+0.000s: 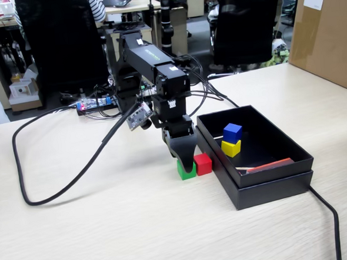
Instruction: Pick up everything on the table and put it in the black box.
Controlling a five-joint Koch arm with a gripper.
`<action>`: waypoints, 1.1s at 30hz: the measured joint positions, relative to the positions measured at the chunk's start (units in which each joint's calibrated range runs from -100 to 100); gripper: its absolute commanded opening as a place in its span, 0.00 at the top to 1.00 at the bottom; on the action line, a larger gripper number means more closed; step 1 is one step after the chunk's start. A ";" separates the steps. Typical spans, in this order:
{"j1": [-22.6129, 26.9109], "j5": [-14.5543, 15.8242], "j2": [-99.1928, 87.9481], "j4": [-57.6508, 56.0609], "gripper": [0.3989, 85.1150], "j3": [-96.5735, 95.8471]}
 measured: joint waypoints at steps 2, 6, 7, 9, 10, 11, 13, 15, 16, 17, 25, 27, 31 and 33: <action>0.05 0.00 1.42 0.00 0.48 1.19; 0.15 0.00 4.40 0.00 0.57 3.01; 0.15 0.00 4.92 0.00 0.60 3.10; 0.15 0.00 6.34 0.00 0.68 3.56; 0.15 0.00 6.99 0.00 0.75 3.65; 0.15 0.00 7.90 0.00 0.80 3.74; 0.15 0.00 8.93 0.00 0.87 5.93; 0.15 0.05 9.71 0.00 0.87 7.03; 0.15 0.05 9.71 0.00 0.87 7.03; 0.00 0.05 9.58 0.00 0.87 7.03; -1.32 -1.07 -10.74 -0.08 0.87 8.40; -0.34 -1.27 -12.94 -0.08 0.87 11.05; 2.88 -1.22 -12.43 -0.15 0.87 17.80; 3.61 -1.22 -11.65 -0.23 0.87 19.63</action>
